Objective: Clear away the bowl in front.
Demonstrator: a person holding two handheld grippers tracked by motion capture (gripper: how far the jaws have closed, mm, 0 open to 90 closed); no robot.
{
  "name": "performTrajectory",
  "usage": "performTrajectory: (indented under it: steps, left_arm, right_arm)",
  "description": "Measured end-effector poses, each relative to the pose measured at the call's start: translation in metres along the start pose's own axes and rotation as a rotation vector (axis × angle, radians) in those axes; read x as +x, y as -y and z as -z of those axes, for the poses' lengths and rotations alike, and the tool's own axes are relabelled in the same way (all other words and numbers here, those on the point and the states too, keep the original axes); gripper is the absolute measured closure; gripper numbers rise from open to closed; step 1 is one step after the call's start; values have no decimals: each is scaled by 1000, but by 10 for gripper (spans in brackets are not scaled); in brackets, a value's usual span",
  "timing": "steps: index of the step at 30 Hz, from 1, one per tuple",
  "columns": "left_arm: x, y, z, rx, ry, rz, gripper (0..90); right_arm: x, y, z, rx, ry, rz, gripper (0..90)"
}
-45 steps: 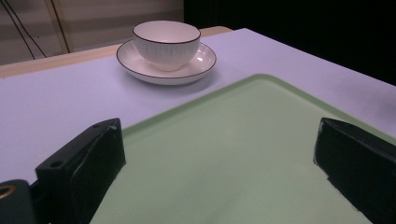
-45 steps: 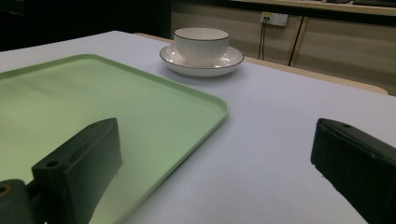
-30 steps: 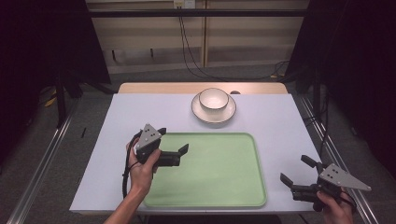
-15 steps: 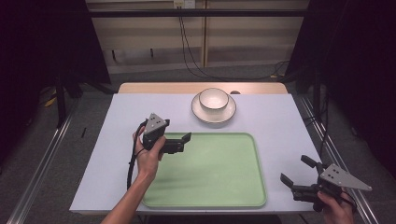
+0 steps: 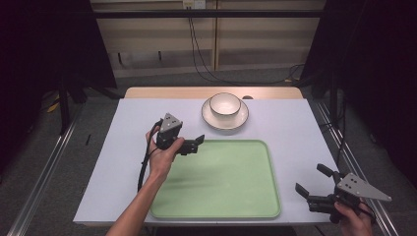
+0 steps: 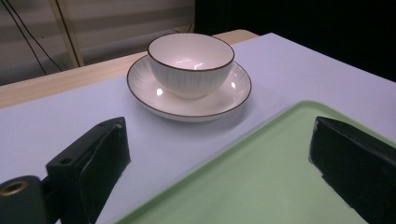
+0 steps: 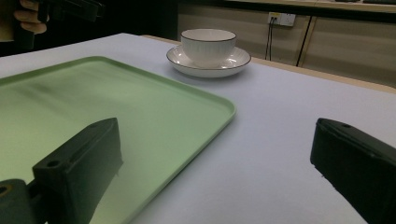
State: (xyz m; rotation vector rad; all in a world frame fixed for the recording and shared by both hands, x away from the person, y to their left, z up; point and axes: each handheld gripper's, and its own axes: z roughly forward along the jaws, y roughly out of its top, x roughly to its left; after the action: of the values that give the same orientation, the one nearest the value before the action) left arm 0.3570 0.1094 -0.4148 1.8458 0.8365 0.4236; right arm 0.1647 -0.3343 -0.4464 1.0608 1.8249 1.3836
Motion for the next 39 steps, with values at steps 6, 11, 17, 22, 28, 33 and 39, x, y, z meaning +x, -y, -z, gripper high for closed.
performTrajectory:
  steps: [6,11,17,22,28,33,39]
  left_arm:
    - [0,-7,-9,-8,-10,-14,51]
    - [-1,-16,-20,-2,7,-30,51]
    - [1,-23,-30,3,7,-38,52]
    - [5,-28,-41,2,10,-24,52]
    - [9,-31,-54,7,-1,-23,54]
    - [15,-34,-64,0,-8,-9,52]
    - [18,-40,-78,31,-21,-15,59]
  right_arm:
    - [0,0,-1,-1,-2,5,16]
    - [0,0,-1,-1,-5,3,16]
    - [-1,1,-1,-2,-1,3,16]
    - [0,1,0,-1,-6,-2,16]
    - [-1,1,0,-1,-13,-2,16]
    - [-1,1,0,-1,-13,-3,16]
    - [0,1,0,0,-14,-5,16]
